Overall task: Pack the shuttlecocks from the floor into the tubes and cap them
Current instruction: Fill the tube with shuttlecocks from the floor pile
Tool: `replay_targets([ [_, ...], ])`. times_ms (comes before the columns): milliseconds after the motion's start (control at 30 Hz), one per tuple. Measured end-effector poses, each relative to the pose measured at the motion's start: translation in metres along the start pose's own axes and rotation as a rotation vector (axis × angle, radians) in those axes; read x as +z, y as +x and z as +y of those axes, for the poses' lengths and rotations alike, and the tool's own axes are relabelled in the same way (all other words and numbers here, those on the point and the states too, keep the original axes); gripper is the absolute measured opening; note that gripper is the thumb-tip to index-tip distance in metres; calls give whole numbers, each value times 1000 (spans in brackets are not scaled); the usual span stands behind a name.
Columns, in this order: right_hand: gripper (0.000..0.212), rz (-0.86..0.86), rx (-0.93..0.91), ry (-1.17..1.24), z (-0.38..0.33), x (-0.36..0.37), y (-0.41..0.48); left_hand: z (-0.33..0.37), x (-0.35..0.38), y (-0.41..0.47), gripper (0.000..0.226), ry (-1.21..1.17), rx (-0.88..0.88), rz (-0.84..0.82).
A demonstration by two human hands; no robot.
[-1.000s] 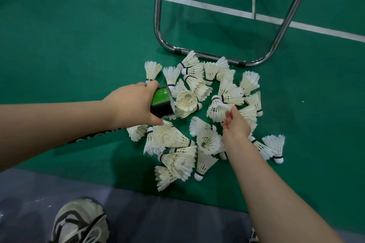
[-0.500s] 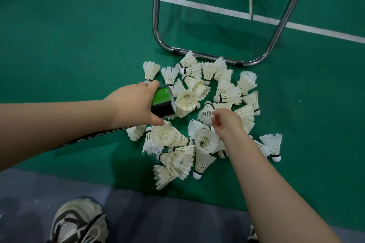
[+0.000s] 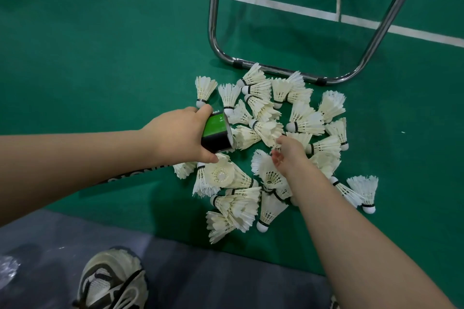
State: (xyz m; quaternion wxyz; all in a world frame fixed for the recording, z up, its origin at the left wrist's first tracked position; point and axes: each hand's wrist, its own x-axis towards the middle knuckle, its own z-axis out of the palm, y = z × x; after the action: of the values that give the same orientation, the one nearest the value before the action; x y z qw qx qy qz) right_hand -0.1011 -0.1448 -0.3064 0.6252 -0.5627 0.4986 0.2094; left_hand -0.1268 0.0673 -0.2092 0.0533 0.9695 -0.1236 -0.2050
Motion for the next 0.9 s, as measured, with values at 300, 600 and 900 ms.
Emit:
replay_targets([
  [300, 25, 272, -544, -109, 6, -10, -16, 2, -2, 5, 82, -11, 22, 25],
  [600, 25, -65, -886, 16, -4, -13, -75, 13, -6, 1, 78, 3, 15, 34],
  [900, 15, -573, -709, -304, -5, -11, -101, 25, -12, 2, 73, 16, 30, 78],
])
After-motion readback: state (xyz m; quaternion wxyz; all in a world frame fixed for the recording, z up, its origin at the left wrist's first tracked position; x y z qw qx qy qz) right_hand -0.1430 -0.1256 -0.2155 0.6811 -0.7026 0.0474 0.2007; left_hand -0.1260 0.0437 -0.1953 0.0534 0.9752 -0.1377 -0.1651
